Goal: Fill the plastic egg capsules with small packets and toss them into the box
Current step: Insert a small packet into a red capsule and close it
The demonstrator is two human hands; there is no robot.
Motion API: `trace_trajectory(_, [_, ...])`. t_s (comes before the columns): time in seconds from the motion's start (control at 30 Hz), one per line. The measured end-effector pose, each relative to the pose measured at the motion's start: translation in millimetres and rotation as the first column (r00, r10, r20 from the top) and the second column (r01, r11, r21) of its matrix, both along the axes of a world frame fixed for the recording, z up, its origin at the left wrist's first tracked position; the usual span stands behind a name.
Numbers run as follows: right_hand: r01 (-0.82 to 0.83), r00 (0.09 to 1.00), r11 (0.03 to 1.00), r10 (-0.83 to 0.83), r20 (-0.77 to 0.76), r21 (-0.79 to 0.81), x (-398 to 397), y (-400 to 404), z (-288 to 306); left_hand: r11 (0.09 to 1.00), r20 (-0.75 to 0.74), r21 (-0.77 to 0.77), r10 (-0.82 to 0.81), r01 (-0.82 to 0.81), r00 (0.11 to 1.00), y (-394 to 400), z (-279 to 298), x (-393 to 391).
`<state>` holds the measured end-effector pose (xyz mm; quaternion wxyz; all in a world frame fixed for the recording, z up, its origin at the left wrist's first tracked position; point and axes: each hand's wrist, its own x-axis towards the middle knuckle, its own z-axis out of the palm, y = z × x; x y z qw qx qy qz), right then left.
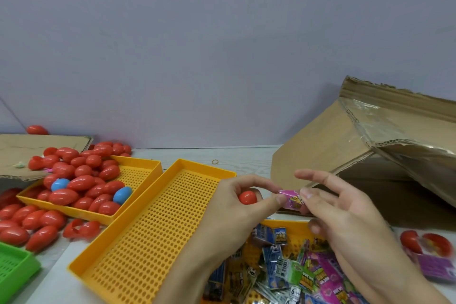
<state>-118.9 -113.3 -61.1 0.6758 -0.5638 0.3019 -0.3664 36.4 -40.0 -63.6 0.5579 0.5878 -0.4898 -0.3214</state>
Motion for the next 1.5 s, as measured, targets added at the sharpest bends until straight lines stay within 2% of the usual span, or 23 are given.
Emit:
trace_trajectory(0.2, [-0.029,0.997,0.999,0.031,0.072,-0.024,-0.8,1.9,3.6,1.0,0.069,-0.002,-0.019,0.019,0.997,0.5,-0.7,-1.1])
trace_trajectory(0.4, [-0.083,0.997,0.987,0.081,-0.017,-0.134,-1.4,6.9,5.7,0.996,0.091,-0.066,0.067,-0.061,0.994,-1.3,0.2,-4.0])
trace_trajectory(0.57, [-0.001,0.996,0.991,-0.011,-0.086,-0.133,1.2,4.7,1.9,0.982,0.111,-0.132,0.149,-0.134,0.982,-1.7,1.0,-4.4])
trace_trajectory(0.73, [0.034,0.996,0.995,-0.041,-0.082,-0.09,2.7,3.6,-0.8,0.978,0.114,-0.144,0.168,-0.151,0.979,-2.1,0.7,-5.0])
trace_trajectory(1.0, [-0.026,0.996,0.992,0.015,-0.091,-0.122,1.2,6.6,5.2,0.985,0.14,-0.118,0.142,-0.125,0.98,-2.2,0.4,-5.6])
trace_trajectory(1.13, [0.022,0.999,0.985,-0.027,-0.024,-0.169,0.4,6.8,6.1,0.991,0.148,-0.092,0.109,-0.096,0.983,-1.1,1.4,-5.7])
trace_trajectory(1.37, [-0.04,0.998,0.993,0.035,-0.052,-0.109,-0.1,5.4,5.4,0.992,0.119,-0.081,0.11,-0.1,0.987,-1.4,1.8,-4.3])
trace_trajectory(1.5, [0.036,0.997,0.994,-0.043,-0.072,-0.101,0.5,3.9,3.4,0.997,0.142,-0.047,0.071,-0.065,0.987,-0.9,1.4,-5.8])
